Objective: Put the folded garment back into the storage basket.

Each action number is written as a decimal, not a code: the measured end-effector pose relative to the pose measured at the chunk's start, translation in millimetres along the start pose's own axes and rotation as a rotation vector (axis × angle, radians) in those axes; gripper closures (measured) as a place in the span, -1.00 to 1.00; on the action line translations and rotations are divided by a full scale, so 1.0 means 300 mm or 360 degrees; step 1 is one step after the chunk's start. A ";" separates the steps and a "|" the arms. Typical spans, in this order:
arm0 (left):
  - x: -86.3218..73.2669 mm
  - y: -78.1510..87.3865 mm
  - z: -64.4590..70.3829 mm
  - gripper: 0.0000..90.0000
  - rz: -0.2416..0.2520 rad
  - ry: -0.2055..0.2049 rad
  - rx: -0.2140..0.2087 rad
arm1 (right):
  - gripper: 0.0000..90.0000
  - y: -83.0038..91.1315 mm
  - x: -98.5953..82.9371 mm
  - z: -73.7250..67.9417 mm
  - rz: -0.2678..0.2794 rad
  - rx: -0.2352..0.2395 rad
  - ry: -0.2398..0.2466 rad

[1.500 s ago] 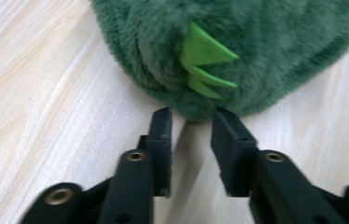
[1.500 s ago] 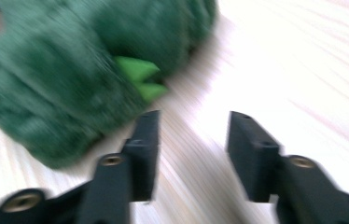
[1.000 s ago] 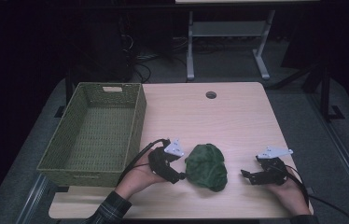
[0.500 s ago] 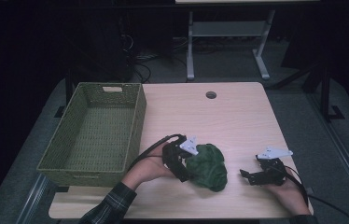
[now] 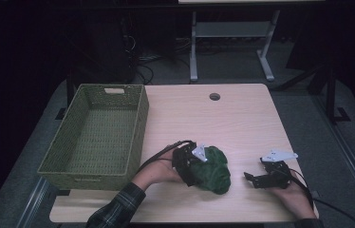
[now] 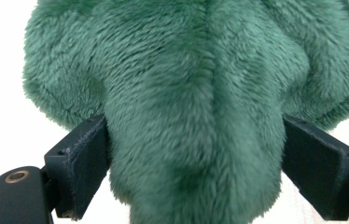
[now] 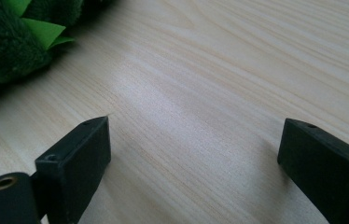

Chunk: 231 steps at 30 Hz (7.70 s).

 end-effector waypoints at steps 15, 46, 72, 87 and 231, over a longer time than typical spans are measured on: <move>-0.031 -0.045 0.006 -0.72 0.0017 0.0002 0.0020 | -0.80 0.000 0.000 0.000 0.0001 -0.0001 -0.0001; -0.049 -0.016 0.008 0.76 0.0141 0.0140 -0.0152 | -0.80 0.000 0.000 0.000 0.0001 -0.0003 -0.0004; -0.020 0.252 -0.037 0.75 0.0247 0.0387 0.0078 | -0.80 0.000 0.000 0.000 0.0000 -0.0003 -0.0006; -0.080 0.505 -0.097 0.74 0.0263 0.0496 0.0260 | -0.80 -0.001 0.001 0.000 0.0001 -0.0004 -0.0007; -0.201 0.519 -0.054 -0.63 0.0330 0.0827 0.0682 | -0.79 -0.002 0.002 0.001 0.0005 -0.0008 -0.0006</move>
Point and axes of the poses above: each handheld gripper's, and its own axes: y roughly backward along the jaws, x roughly out of its top, z roughly to its right, the point moved 4 cm from there along -y, roughly forward along the jaws, and after that the axes turned 12 degrees about -y, right-handed, at the moved point
